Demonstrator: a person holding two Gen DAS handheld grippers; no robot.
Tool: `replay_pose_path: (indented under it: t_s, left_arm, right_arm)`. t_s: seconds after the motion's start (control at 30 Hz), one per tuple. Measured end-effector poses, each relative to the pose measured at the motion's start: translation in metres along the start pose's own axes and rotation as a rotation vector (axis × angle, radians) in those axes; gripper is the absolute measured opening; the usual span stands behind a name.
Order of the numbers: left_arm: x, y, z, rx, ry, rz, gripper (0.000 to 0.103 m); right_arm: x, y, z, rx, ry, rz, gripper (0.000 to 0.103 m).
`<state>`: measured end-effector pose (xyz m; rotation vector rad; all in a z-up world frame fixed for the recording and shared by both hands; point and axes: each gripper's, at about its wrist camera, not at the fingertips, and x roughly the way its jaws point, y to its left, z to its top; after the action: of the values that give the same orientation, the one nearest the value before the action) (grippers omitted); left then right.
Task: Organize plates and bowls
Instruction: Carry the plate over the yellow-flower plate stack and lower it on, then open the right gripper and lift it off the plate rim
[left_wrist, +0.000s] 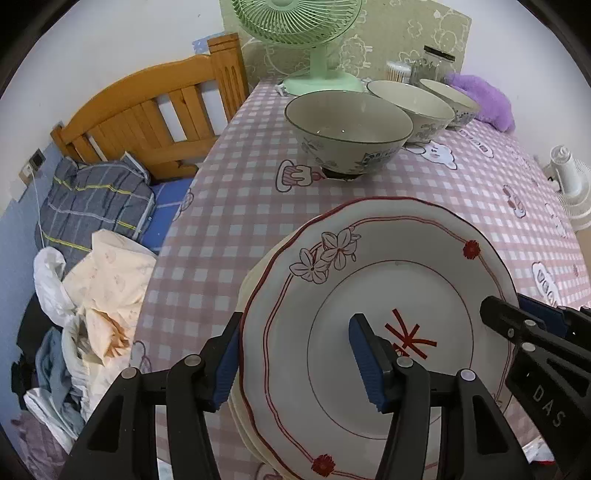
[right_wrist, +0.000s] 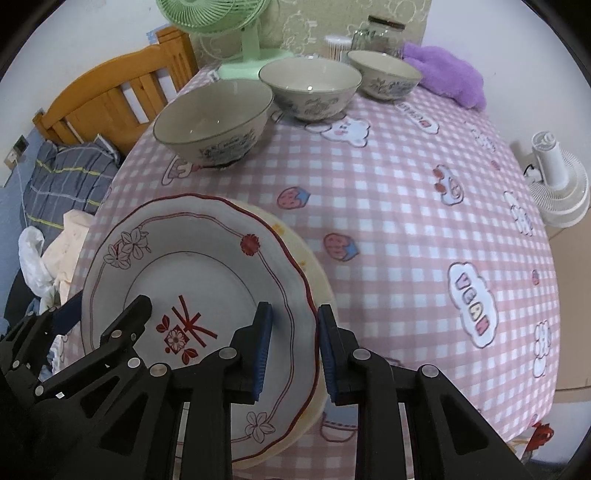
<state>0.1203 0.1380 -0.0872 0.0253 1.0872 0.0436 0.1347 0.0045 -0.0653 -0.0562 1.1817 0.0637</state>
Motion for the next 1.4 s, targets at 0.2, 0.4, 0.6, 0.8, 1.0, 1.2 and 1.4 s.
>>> replay_pose_path:
  t_s: [0.2, 0.4, 0.6, 0.8, 1.0, 1.2, 1.4]
  left_arm:
    - [0.002, -0.004, 0.0, 0.028, 0.001, 0.045, 0.057]
    - [0.004, -0.006, -0.002, 0.044, -0.008, 0.071, 0.055]
    - [0.002, -0.001, 0.0, 0.02, -0.004, -0.006, 0.068]
    - [-0.007, 0.002, 0.012, 0.032, -0.022, -0.059, 0.078]
    - [-0.021, 0.017, 0.041, 0.007, -0.073, -0.071, 0.086]
    - [-0.024, 0.026, 0.072, -0.03, -0.125, -0.07, 0.091]
    - [-0.01, 0.03, 0.1, -0.054, -0.136, -0.025, 0.093]
  right_arm:
    - [0.005, 0.004, -0.003, 0.009, 0.004, -0.019, 0.029]
    - [0.007, 0.011, -0.004, -0.003, -0.009, -0.066, 0.029]
    - [0.007, 0.011, -0.005, -0.002, -0.008, -0.068, 0.03]
    - [-0.004, 0.009, 0.001, -0.005, -0.016, -0.044, 0.033]
    - [-0.026, 0.009, 0.027, -0.004, -0.061, -0.02, 0.045]
    - [-0.041, 0.007, 0.06, -0.018, -0.13, -0.01, 0.057]
    - [-0.04, 0.001, 0.094, -0.013, -0.19, 0.017, 0.073]
